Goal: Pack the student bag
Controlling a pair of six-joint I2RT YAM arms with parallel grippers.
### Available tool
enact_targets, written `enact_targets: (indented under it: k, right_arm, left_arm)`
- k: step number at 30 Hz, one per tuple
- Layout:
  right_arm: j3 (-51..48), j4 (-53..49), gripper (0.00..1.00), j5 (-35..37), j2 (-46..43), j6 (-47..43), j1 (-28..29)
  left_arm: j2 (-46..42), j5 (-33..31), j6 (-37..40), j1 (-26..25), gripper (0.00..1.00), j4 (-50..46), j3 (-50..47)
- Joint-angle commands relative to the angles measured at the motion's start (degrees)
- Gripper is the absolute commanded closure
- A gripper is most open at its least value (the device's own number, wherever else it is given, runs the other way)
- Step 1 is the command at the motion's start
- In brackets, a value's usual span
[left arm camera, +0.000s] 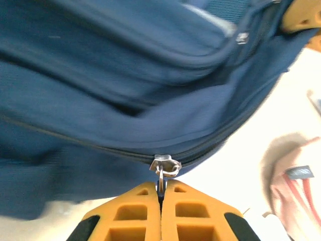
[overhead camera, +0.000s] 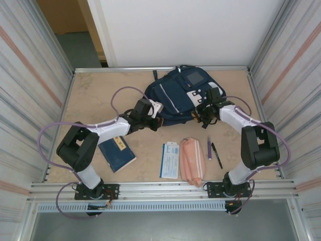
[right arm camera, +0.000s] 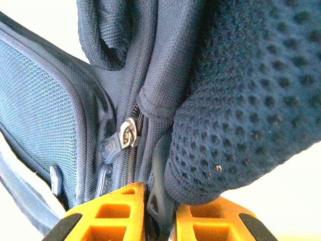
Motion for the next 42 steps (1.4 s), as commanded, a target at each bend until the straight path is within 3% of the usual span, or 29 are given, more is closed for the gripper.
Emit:
enact_targets:
  k: [1, 3, 7, 10, 14, 18, 21, 27, 31, 37, 42]
  right_arm:
    - [1.6, -1.6, 0.88, 8.3, -0.9, -9.3, -1.7]
    - [3.4, -4.6, 0.77, 10.3, -1.1, -10.1, -1.9]
    - [5.5, -8.8, 0.31, 8.8, -2.4, -8.4, -0.7]
    - [5.5, -10.7, 0.17, 7.1, -5.1, -6.1, 2.3]
    - [4.2, -15.2, 0.13, 11.2, -7.9, 3.0, 7.8]
    - [0.8, -12.6, 0.16, 15.8, -8.9, 8.0, 11.6]
    - [-0.5, -10.4, 0.21, 14.7, -7.9, 9.2, 11.1]
    - [-0.3, -8.0, 0.67, 14.1, -5.7, 6.1, 10.3]
    - [-0.5, -7.5, 0.91, 14.5, -5.0, 3.6, 8.6]
    - [-0.1, -6.2, 0.97, 14.2, -5.2, -6.6, 4.7]
    - [0.0, -0.2, 1.00, 10.6, -4.8, -19.2, 2.2]
  left_arm:
    - [-1.1, -2.3, 0.9, 1.1, 1.00, -1.5, -0.6]
    - [-0.8, -2.2, 0.9, -0.4, 1.00, -1.4, 0.4]
    - [-0.7, -2.2, -0.1, -5.4, 1.00, 0.5, 3.3]
    - [0.3, -2.1, -1.7, -7.9, 1.00, 1.5, 6.2]
    - [4.1, -3.8, -4.6, -9.6, 1.00, -1.1, 11.8]
    - [7.1, -1.3, -7.9, -10.0, 1.00, 0.4, 14.5]
    - [6.7, -2.0, -8.7, -10.6, 1.00, 1.9, 13.7]
    - [4.9, -0.7, -8.2, -10.6, 1.00, 1.2, 11.8]
    - [3.6, -2.7, -7.2, -9.6, 1.00, 0.6, 9.2]
    - [-0.3, -2.0, -4.6, -3.3, 1.00, -4.1, 5.6]
    - [-2.7, -5.8, -3.7, 0.4, 1.00, -7.7, 3.6]
